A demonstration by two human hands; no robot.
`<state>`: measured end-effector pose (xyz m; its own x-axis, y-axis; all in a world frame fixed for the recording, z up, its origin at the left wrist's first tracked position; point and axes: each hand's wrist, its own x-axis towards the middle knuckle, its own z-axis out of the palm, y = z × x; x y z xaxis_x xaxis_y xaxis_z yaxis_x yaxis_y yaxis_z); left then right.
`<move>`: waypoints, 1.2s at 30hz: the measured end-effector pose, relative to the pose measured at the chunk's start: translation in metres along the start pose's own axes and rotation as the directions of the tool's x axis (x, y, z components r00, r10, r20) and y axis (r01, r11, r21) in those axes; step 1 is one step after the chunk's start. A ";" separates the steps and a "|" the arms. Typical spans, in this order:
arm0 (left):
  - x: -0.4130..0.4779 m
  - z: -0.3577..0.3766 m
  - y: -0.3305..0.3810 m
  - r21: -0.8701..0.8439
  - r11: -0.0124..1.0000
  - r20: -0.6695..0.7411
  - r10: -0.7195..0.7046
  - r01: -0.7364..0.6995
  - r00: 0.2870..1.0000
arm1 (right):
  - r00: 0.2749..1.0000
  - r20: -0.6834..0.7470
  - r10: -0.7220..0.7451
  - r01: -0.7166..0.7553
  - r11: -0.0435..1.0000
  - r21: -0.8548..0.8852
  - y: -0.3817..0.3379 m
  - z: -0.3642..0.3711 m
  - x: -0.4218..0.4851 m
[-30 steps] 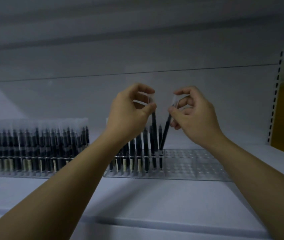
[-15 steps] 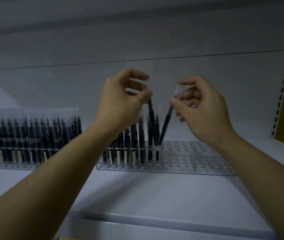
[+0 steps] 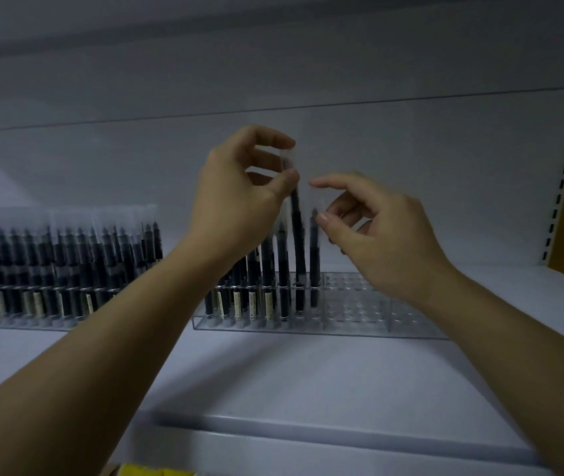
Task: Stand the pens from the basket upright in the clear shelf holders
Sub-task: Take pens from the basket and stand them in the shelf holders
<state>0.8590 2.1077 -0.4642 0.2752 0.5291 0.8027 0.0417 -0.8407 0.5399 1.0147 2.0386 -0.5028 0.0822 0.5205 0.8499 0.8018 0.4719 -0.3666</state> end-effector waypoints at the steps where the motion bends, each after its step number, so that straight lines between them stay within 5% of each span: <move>1: 0.001 -0.001 0.001 -0.014 1.000 0.013 -0.007 0.008 1.000 | 1.000 0.013 0.001 -0.001 1.000 -0.003 0.000 0.000 -0.001; 17: 0.008 -0.001 -0.005 -0.008 1.000 0.058 0.016 -0.015 0.998 | 0.980 0.175 -0.093 0.147 0.932 -0.332 0.000 -0.009 -0.004; 36: -0.003 -0.008 -0.011 0.047 0.997 0.090 0.053 -0.057 0.995 | 0.992 0.110 0.056 -0.033 0.979 -0.199 0.015 -0.006 -0.005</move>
<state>0.8499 2.1165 -0.4707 0.3624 0.4714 0.8040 0.0710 -0.8741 0.4805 1.0294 2.0387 -0.5102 0.0617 0.6210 0.7813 0.9003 0.3034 -0.3122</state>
